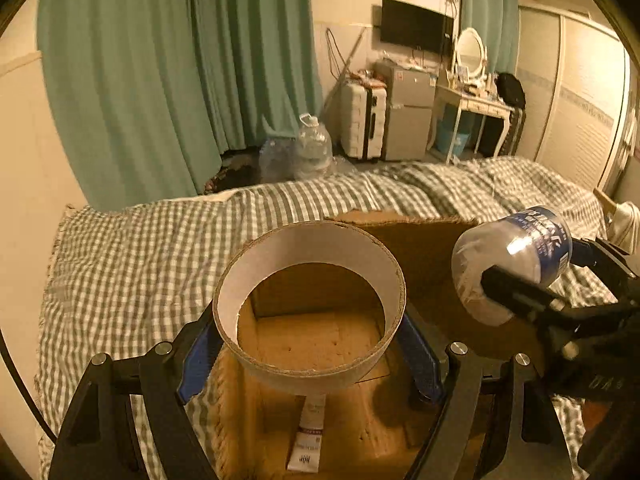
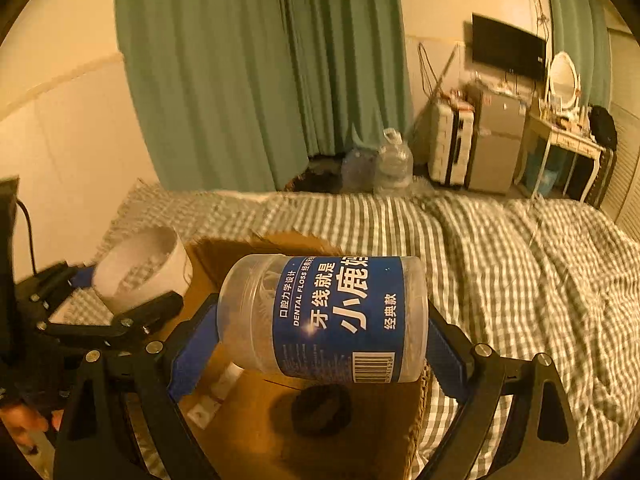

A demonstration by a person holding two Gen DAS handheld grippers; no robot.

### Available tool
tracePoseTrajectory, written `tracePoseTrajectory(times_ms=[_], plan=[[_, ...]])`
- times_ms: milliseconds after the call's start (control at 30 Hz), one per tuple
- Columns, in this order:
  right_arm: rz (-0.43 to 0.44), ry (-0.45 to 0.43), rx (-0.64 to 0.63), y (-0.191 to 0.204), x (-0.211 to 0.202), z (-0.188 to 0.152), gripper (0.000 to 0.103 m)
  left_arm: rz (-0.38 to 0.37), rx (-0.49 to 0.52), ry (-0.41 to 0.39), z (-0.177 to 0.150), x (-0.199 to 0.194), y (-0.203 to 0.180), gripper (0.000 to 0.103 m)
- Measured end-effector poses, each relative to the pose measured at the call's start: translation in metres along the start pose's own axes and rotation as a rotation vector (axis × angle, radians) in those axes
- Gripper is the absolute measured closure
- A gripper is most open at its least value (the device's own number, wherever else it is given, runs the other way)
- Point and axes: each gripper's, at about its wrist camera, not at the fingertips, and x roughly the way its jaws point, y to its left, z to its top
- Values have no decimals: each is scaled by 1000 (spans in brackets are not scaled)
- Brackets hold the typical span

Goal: Organize objects
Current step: 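Carry the ring and bottle over the box and open both grippers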

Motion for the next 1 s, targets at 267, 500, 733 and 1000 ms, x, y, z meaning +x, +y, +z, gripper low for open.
tracePoseTrajectory(times_ms=[267,500,733,1000], plan=[[-66,45,-47,-9,38,-11,11,-8,15,96,-3,44,-10,20],[-50,53,-3,-15,46,-15,11,-23,33,115,-11,57,-15,20],[-55,32,-2,-12,39,-11,4,-20,20,86,-11,49,-14,0],[-65,-54,40,-15,-7,7,1,26,0,15,7,1,-13,0]])
